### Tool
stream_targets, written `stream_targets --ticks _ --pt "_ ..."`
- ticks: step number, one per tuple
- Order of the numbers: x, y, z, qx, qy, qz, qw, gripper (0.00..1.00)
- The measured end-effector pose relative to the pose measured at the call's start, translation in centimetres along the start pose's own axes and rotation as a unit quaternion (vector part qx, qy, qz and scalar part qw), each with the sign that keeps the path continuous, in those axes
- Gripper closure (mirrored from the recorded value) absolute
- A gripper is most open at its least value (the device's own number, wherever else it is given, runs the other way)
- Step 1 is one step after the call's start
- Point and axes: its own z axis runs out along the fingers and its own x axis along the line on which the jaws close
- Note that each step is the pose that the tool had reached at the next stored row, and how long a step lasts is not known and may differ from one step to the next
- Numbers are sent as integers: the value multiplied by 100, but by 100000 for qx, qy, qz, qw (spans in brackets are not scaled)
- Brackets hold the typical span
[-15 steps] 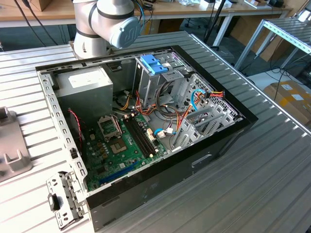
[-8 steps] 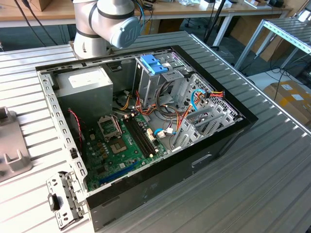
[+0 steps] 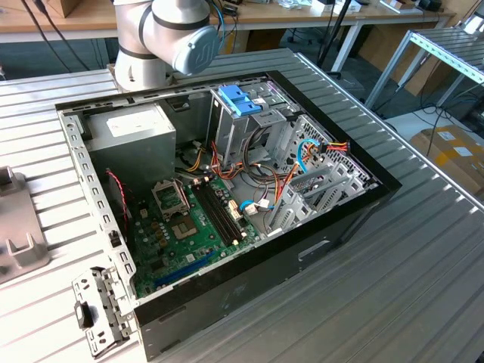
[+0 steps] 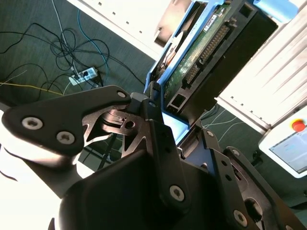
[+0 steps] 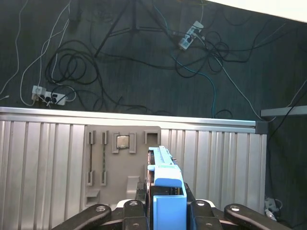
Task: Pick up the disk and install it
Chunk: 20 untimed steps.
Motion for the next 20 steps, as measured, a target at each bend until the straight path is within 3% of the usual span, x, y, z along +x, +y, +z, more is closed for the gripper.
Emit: stream_targets --ticks 8,20 --pt "19 -66 22 -63 -4 0 100000 63" --pt "39 -108 46 -70 -6 3 100000 63"
